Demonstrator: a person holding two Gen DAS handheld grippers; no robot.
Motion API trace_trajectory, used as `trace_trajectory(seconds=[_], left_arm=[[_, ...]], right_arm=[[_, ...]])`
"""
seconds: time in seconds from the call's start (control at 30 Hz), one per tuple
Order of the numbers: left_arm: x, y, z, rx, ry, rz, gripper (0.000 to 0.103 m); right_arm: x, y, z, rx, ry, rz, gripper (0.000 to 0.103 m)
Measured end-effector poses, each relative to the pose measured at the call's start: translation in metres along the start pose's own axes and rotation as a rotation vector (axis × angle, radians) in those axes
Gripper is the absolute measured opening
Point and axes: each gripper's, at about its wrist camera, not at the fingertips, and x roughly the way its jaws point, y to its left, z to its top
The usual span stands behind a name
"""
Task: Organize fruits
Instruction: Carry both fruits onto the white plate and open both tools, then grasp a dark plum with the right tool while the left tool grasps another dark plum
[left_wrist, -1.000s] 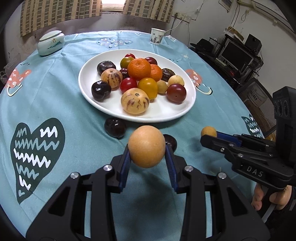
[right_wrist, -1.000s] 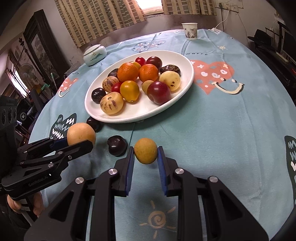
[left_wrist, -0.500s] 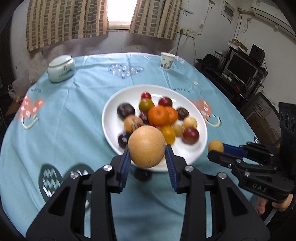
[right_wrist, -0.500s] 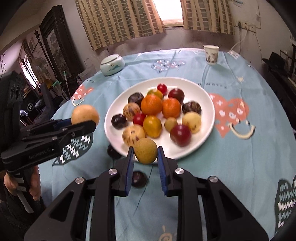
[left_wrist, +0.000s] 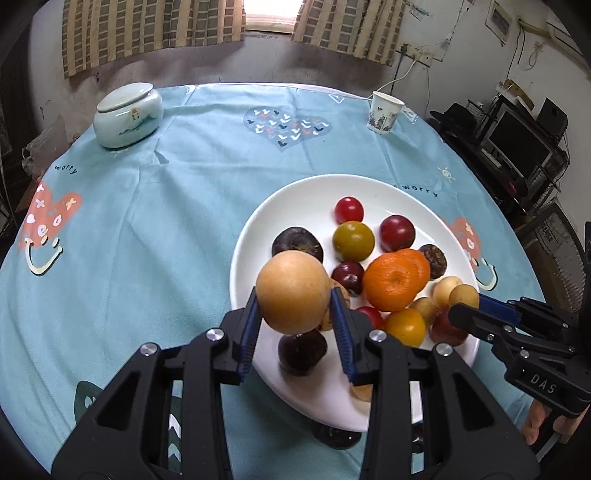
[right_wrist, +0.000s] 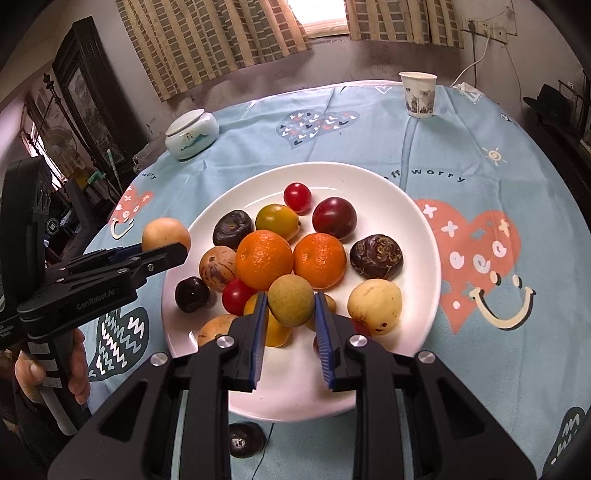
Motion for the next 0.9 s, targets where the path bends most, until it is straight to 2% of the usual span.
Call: trace_trajectory(seconds=[0.2,0.23,0.27,0.3,0.33,0.5,0.63,0.73,0.9], left_arm=[[0.007,0.000,0.006,0.001,-0.011,0.012,0.040],[0.005,-0.001,0.008,0.003,-0.026,0.015,0.054],[0.001,-0.003,0.009,0.006,-0.043,0.019,0.065],[-0.004,-0.003,0.010,0.006,-0.064,0.015,0.075],[-0.012,-0.005,0.010,0.008,-0.090,0.014,0.075],[-0.045,-0.011,0.000,0.024,-0.126,0.005,0.075],[-0.079,-0.016,-0.029,0.017,-0.157,-0.054,0.075],[-0.091,-0.021,-0.054,0.014,-0.168,-0.060,0.077],[-0.085,-0.025,-0.096,0.011,-0.112,-0.055,0.078]], right_arm=[[0.005,-0.003,0.004,0.007,-0.016,-0.006,0.026],[0.005,-0.004,0.005,0.006,-0.025,-0.012,0.028],[0.005,-0.004,0.005,0.007,-0.031,-0.021,0.038],[0.005,-0.005,0.006,0.012,-0.030,-0.034,0.061],[0.001,-0.006,0.005,0.023,-0.042,-0.044,0.065],[-0.028,-0.004,-0.003,0.022,-0.086,-0.041,0.065],[-0.051,-0.002,-0.024,0.020,-0.082,-0.024,0.066],[-0.061,-0.001,-0.045,0.031,-0.068,-0.018,0.066],[-0.063,0.006,-0.071,0.038,-0.027,-0.014,0.066]])
